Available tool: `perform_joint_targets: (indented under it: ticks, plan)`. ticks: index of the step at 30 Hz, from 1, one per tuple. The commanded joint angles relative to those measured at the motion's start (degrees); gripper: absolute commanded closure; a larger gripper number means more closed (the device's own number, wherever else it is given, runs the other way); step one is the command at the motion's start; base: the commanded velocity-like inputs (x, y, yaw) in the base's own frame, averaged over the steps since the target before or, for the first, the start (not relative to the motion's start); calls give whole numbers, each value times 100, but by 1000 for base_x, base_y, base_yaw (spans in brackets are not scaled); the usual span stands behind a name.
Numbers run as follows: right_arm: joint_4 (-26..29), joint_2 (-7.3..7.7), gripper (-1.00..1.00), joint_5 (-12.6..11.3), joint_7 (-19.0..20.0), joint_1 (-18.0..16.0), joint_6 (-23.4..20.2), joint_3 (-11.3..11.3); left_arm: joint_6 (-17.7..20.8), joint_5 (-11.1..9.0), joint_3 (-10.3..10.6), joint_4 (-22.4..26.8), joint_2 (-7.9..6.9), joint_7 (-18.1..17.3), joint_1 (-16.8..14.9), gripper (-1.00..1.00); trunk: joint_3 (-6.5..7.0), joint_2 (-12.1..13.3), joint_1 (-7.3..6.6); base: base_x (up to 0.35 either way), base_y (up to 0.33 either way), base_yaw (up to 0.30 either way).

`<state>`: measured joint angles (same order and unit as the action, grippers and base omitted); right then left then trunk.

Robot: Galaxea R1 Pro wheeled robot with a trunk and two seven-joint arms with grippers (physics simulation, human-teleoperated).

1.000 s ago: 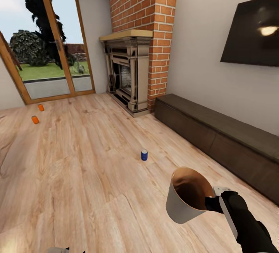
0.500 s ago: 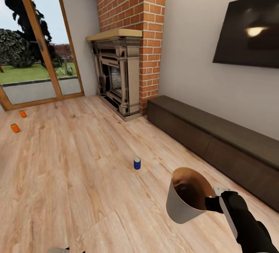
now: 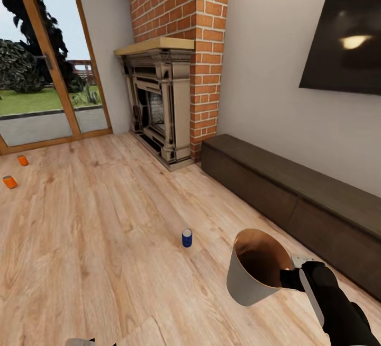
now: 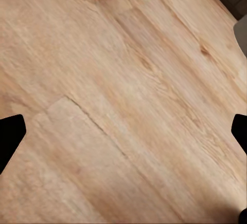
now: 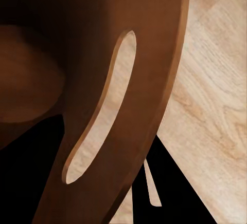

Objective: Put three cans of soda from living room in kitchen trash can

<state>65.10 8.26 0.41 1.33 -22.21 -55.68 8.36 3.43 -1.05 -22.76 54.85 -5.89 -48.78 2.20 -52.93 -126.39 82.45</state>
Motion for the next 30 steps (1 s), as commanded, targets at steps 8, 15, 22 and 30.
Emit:
perform_joint_targets:
  ticks: [8, 15, 22, 30]
  plan:
    - [-5, -3, 100, -76, 42, -3, 2, -1, 8, 0, 0, -1, 0, 0, 0, -100, 1, 0, 0, 343, 0, -201]
    - [-6, -7, 100, -76, 42, -3, 4, -7, 8, 0, 0, -4, 0, 0, 1, -100, 1, 0, 0, 343, 0, -151]
    - [-6, -9, 100, -76, 42, -3, 5, -10, 9, 0, 2, -2, 0, 0, 0, -100, 1, 0, 0, 343, 0, -29]
    - [-6, -9, 100, -61, 41, -3, 5, -10, 9, 0, 0, -3, 0, 0, 0, -100, 1, 0, 0, 343, 0, -3]
